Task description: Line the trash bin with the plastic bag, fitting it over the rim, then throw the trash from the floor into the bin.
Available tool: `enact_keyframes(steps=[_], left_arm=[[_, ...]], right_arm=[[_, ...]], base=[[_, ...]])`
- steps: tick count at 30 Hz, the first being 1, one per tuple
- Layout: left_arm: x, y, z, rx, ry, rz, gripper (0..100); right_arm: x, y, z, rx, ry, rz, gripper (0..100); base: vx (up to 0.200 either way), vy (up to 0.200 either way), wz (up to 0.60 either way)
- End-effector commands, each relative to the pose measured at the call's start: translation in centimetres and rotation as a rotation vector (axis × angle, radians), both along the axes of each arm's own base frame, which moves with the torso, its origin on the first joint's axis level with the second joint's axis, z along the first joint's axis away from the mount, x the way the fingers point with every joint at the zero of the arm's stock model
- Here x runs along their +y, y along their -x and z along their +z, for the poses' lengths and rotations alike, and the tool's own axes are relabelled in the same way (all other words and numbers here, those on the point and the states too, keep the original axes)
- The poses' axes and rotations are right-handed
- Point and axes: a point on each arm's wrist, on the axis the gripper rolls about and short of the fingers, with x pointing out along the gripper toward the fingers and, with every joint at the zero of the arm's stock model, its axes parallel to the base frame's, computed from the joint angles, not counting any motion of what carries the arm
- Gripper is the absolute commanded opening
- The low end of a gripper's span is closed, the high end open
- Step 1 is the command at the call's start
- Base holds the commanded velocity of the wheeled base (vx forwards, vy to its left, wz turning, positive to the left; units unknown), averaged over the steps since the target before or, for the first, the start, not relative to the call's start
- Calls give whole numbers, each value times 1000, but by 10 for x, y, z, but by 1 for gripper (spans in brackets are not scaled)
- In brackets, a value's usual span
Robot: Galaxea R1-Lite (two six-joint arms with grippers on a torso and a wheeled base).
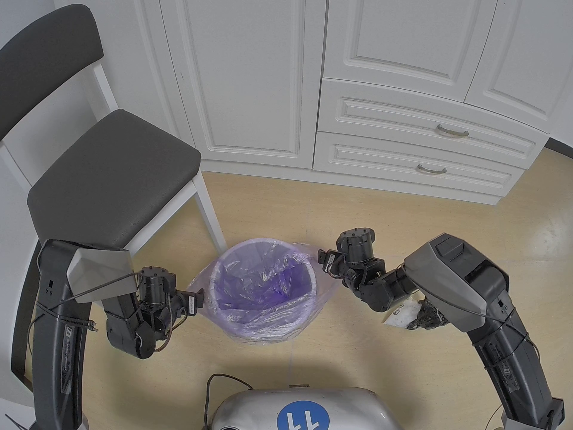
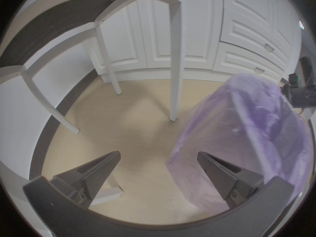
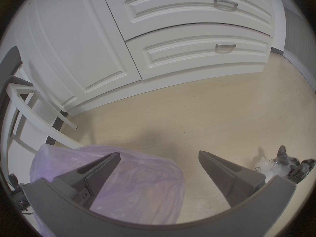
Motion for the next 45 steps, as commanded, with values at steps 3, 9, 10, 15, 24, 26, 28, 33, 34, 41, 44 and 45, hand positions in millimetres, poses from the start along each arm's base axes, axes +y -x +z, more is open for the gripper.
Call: enact_keyframes(steps=[3,9,10,15,24,26,28,33,34,41,44,45], left_arm=[[2,31,33,28,27,-136,100],[4,30,25,44,1,-143,100],[4,29,20,55,-1,-142,100],[6,20,-5,91,-6,-128,100],[9,7,-18,100,11,-101,100],[9,8,-17,100,10,-100,100],[9,9,-17,104,8,-100,100],[7,14,-18,112,8,-111,100],[7,14,-19,112,7,-111,100],[6,23,-14,58,13,-136,100],[8,30,1,44,-4,-147,100],[9,37,8,53,-14,-152,100]], right_arm=[[-17,28,45,9,151,58,100],[-18,41,43,34,186,95,100],[-17,43,37,53,183,119,100],[-15,42,7,117,184,170,100],[-17,34,-19,186,196,165,100],[-16,34,-19,204,195,161,100],[-16,35,-19,214,196,162,100],[-18,38,-19,236,211,164,100],[-18,38,-18,236,211,164,100],[-29,58,29,214,209,187,100],[-39,77,59,195,241,240,100],[-44,86,71,183,255,256,100]], base=[[0,0,0],[0,0,0],[0,0,0],[0,0,0],[0,0,0],[0,0,0],[0,0,0],[0,0,0],[0,0,0],[0,0,0],[0,0,0],[0,0,0]])
